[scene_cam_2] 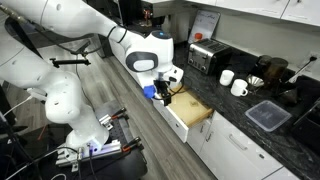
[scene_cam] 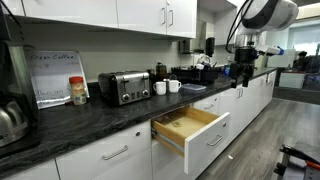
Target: Close the open drawer.
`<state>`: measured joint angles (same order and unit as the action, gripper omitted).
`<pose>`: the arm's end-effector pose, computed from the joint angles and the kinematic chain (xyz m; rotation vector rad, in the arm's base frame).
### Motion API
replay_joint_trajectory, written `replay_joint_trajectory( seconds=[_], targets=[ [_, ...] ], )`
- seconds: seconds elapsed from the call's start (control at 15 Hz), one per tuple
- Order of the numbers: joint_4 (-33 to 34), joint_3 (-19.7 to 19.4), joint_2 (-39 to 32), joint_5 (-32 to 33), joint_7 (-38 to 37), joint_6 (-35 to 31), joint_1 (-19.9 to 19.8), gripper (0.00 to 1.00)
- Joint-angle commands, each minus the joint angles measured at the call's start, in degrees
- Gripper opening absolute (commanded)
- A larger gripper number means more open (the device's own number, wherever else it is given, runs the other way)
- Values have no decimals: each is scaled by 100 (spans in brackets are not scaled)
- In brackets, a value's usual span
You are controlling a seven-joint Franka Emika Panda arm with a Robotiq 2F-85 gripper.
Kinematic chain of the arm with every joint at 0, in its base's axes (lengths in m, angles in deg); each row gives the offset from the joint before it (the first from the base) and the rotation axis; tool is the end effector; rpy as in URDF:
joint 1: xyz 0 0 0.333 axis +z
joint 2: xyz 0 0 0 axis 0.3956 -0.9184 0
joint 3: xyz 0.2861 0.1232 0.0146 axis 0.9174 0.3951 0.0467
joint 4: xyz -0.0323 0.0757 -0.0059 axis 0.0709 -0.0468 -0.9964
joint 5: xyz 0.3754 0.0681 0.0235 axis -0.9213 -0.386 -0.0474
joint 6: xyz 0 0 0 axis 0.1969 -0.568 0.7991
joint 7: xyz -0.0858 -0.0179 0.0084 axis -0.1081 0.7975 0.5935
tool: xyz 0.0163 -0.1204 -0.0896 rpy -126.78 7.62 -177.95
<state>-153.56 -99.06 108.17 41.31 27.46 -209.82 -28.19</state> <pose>0.3726 -0.1139 0.3122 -3.0672 0.1555 -0.0510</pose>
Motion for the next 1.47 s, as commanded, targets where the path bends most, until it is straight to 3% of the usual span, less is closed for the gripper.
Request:
replay_joint_trajectory(
  seconds=[0.0, 0.27, 0.93, 1.4],
  targets=[
    [-154, 3, -319, -293, 343, -248, 52, 100],
    [-300, 28, -630, -484, 653, -603, 159, 100],
    [-299, 114, -725, -452, 605, -435, 116, 100],
    [-484, 137, -1292, -839, 992, -1093, 292, 100]
  ],
)
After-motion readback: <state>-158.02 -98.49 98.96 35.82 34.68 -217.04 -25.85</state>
